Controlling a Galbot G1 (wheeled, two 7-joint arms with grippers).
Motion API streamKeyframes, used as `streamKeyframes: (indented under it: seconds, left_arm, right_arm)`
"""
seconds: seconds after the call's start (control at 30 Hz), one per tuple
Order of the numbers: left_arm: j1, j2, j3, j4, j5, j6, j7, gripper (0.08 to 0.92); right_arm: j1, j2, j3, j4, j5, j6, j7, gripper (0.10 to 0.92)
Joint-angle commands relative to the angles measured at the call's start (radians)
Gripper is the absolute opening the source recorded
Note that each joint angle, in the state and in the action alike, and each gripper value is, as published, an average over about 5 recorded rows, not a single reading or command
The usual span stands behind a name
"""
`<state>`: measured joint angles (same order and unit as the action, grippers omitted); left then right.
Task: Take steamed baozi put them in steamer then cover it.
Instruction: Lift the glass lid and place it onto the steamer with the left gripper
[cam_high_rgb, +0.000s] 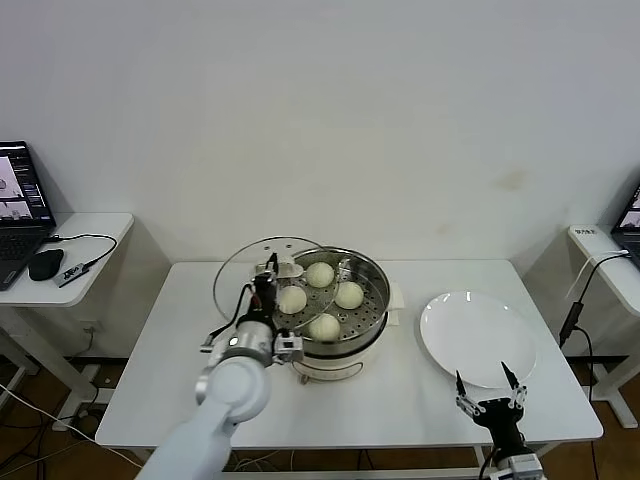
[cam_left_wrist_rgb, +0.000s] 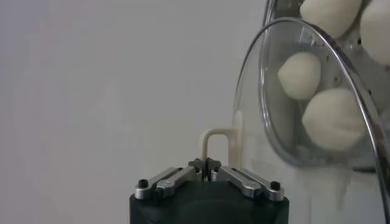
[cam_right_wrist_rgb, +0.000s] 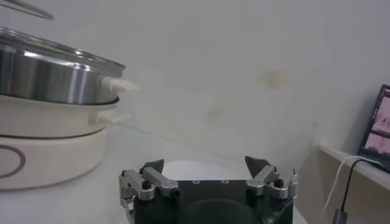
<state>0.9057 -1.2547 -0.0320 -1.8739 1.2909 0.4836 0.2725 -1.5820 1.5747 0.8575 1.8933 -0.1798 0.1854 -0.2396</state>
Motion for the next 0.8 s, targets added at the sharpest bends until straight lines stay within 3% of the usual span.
streamKeyframes:
  seconds: [0.03,0.4,0.8]
  left_arm:
    - [-0.083,-0.148,0.065,0.116,0.098,0.025,0.032,0.116]
    - [-0.078,-0.226,0.08,0.145,0.199,0.019,0.066,0.116]
    - [-0.049,-0.252,0.074,0.16,0.242,0.005,0.058,0.116]
  right_arm:
    - [0.002,0.004,0.002,-0.006,-0.02,0.001,0.003,0.823]
    - [0.007,0.003,0.008,-0.021,-0.027,0.007,0.003,0.823]
    - [0.007,0.003,0.003,-0.027,-0.034,0.011,0.002,0.823]
